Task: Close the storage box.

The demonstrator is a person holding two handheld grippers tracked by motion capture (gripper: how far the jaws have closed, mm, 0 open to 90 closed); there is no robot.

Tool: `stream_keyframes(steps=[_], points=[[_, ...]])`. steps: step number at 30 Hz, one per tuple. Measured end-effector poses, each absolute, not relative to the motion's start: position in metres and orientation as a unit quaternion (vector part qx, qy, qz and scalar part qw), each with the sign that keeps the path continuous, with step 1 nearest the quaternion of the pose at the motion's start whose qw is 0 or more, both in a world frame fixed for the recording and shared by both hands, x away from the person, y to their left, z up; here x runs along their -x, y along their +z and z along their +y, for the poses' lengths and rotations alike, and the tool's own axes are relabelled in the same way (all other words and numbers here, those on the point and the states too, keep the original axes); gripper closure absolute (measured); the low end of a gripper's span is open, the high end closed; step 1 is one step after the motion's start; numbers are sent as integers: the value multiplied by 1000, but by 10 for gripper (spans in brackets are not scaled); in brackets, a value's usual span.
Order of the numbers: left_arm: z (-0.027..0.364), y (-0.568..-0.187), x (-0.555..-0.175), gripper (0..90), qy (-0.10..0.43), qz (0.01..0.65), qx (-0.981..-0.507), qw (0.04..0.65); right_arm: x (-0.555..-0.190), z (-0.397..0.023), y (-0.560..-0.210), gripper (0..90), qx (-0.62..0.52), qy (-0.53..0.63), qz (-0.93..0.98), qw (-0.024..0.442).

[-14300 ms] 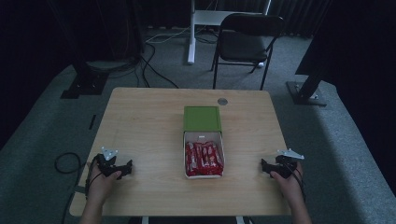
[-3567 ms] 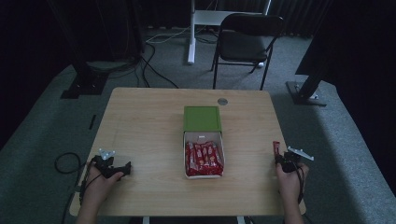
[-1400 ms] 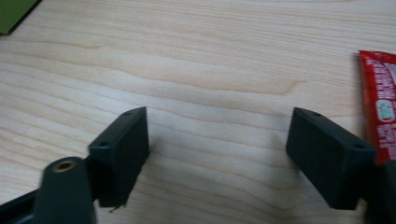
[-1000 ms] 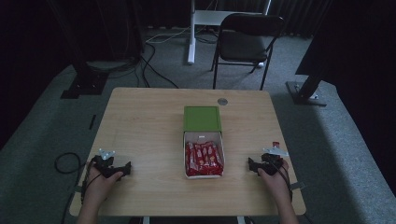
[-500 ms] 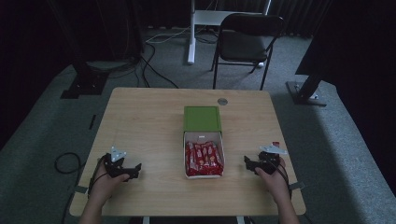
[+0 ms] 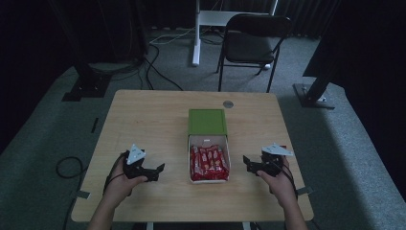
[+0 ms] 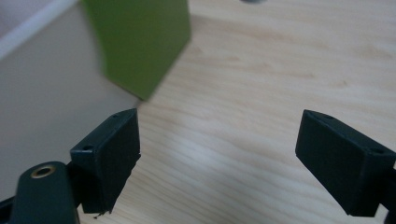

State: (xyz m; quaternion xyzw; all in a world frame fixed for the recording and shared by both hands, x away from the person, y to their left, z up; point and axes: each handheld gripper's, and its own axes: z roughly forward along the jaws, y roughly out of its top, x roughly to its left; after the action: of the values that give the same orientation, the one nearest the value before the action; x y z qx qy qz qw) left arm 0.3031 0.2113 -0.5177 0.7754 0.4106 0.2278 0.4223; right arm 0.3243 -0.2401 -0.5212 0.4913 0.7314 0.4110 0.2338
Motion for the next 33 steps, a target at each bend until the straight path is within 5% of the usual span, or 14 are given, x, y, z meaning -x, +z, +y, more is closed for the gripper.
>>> stream_keyframes(steps=[14, 33], points=[[178, -493, -298, 13, 209, 346, -784, 471, -313, -211, -489, 135, -406, 491, 743, 206], [141, -494, -295, 13, 182, 303, -809, 470, -304, -200, -502, 138, -359, 494, 774, 170]])
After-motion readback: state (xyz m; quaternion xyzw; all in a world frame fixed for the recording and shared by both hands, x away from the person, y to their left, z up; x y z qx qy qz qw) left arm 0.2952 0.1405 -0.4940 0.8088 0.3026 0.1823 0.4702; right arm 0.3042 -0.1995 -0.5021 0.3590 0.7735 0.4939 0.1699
